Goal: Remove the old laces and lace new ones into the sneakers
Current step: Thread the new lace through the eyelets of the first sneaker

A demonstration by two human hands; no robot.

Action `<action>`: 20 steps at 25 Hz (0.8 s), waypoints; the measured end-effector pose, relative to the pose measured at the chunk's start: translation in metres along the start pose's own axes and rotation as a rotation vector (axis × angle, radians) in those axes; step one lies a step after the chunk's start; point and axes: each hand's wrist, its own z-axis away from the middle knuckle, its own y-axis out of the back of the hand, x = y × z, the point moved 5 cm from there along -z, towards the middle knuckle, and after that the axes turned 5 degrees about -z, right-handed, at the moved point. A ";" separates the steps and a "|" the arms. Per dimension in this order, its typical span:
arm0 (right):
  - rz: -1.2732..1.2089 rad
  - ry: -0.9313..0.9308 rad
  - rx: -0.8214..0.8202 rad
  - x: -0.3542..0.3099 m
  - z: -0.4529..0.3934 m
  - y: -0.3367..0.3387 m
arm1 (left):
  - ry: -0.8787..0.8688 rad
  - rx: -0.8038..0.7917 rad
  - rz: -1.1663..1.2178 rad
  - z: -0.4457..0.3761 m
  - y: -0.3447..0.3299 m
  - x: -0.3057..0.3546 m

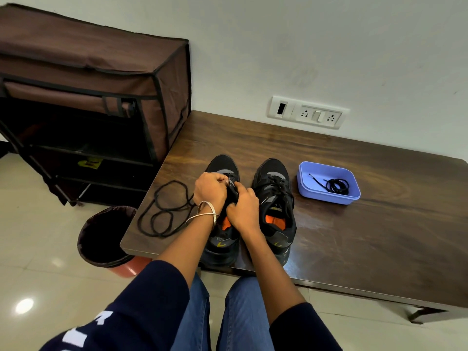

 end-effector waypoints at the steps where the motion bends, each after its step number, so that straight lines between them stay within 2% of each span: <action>1: 0.011 0.012 -0.001 0.001 0.000 -0.001 | 0.030 0.009 0.008 0.000 -0.001 0.000; 13: 0.115 0.049 -0.003 0.002 -0.002 -0.005 | 0.282 -0.032 0.247 -0.014 -0.006 -0.001; 18: 0.092 0.064 -0.008 0.002 -0.001 -0.003 | 0.363 -0.045 0.384 -0.013 -0.013 -0.008; 20: -0.061 0.046 -0.090 0.004 -0.004 0.003 | 0.369 -0.089 0.456 -0.013 -0.011 -0.009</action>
